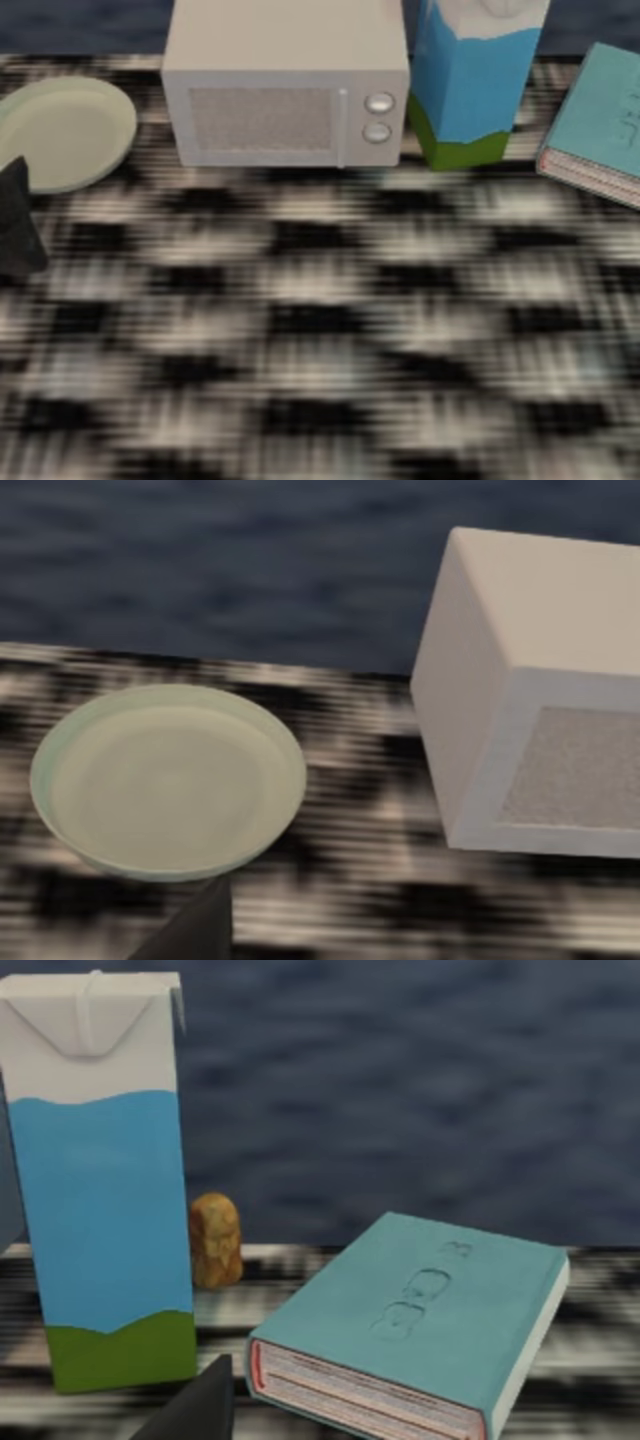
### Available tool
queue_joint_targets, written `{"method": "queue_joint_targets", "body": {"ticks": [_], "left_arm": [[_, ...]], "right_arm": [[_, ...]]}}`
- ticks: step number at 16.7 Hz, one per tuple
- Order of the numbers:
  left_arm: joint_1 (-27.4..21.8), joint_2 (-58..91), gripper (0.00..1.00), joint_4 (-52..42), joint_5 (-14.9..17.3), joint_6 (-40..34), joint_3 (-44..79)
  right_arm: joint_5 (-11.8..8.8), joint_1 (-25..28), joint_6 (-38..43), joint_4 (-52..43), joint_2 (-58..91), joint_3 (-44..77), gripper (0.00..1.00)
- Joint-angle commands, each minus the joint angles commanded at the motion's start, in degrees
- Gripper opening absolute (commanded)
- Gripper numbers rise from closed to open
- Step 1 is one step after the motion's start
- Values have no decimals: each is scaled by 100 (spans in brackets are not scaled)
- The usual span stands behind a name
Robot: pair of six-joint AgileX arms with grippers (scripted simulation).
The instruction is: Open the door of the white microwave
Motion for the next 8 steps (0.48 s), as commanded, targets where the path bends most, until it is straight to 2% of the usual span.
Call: {"method": "queue_joint_targets", "body": {"ticks": [8], "left_arm": [[-1366,4840,100,-2549,-734,-1302,4892]], "right_arm": [[0,0,0,0,0,0,100]]}}
